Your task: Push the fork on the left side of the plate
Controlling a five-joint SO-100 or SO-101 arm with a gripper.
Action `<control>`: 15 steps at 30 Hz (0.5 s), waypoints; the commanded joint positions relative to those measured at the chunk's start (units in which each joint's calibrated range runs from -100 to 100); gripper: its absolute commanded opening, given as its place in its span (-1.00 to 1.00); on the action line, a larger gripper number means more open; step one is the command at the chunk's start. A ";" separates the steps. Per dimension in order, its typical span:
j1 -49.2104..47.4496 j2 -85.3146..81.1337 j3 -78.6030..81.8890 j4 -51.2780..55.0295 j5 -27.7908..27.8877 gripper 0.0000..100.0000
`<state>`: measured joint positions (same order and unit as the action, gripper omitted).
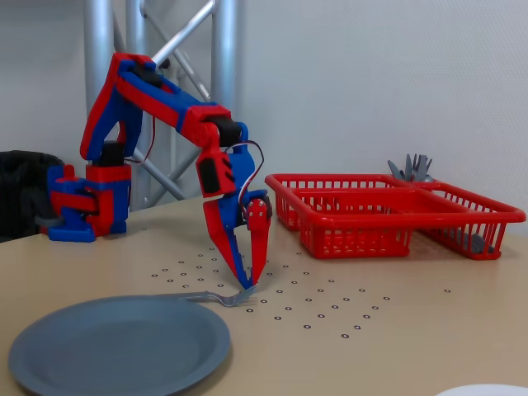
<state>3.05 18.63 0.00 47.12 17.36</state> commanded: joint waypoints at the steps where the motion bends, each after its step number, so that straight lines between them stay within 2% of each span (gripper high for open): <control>1: -0.18 -4.76 -1.63 0.41 -0.39 -0.99; 15: 2.69 1.49 -8.07 0.41 0.34 -1.00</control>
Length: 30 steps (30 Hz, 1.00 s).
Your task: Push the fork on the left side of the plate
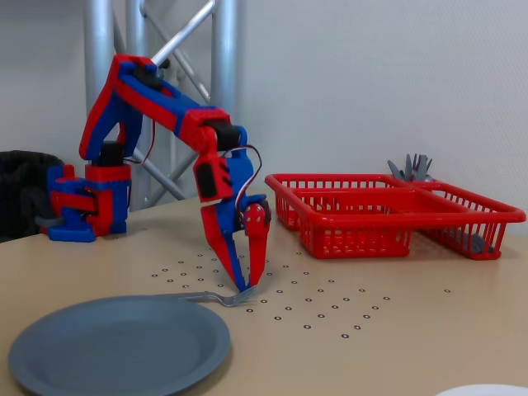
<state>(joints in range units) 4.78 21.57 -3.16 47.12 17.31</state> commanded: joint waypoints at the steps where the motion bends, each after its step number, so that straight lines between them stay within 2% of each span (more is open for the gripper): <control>1: 1.11 -0.86 -5.63 0.41 0.39 -1.00; 30: 6.85 6.41 -20.04 2.99 -0.24 -1.00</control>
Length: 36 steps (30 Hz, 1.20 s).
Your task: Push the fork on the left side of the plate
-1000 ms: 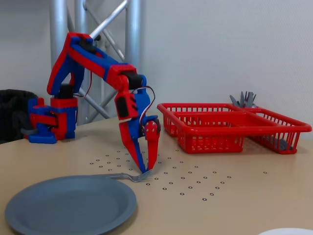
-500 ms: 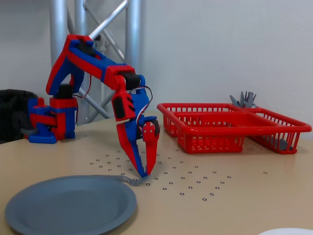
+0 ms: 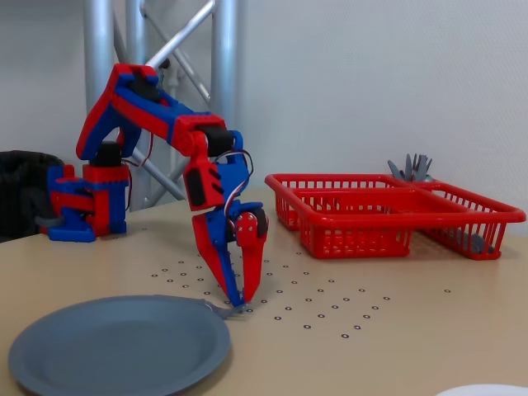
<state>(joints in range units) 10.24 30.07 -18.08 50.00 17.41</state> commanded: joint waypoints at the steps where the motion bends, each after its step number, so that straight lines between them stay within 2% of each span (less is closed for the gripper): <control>1: 1.53 -1.75 -5.67 0.10 -0.39 -1.00; 13: 0.81 -1.49 -6.40 0.10 -1.47 -1.00; 22: -8.95 -15.53 0.68 -1.67 -11.87 -1.00; 29: -10.60 -37.34 22.43 -4.97 -15.29 -1.00; 36: -11.46 -62.27 56.89 -20.50 -16.07 -1.00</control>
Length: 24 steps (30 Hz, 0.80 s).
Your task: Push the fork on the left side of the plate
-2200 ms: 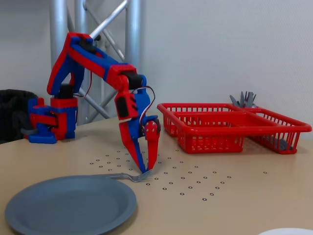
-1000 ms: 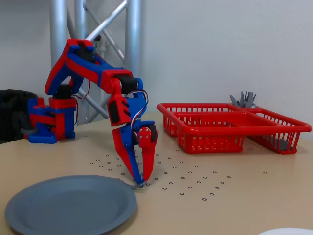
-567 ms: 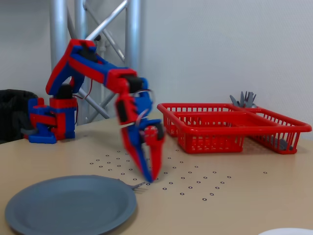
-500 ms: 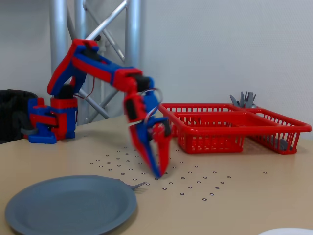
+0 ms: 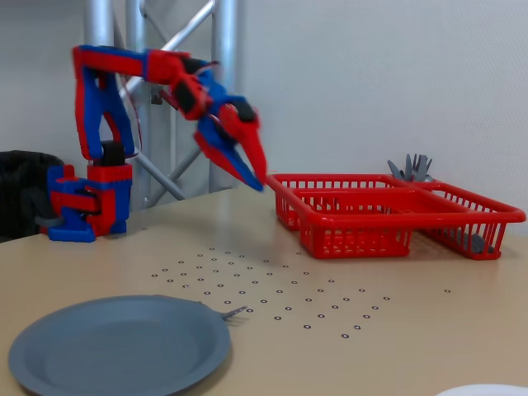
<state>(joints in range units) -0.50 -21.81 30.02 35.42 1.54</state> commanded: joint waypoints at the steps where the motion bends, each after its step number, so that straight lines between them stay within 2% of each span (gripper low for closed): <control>1: -0.72 -12.93 12.23 -6.48 0.05 -1.00; 8: -0.86 -31.19 36.35 -13.89 1.22 -1.00; 20: -1.72 -62.89 69.89 -18.15 2.54 -1.00; 24: -1.37 -65.93 69.89 -11.63 2.30 -1.00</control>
<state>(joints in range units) -2.50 -85.95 99.19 21.47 3.69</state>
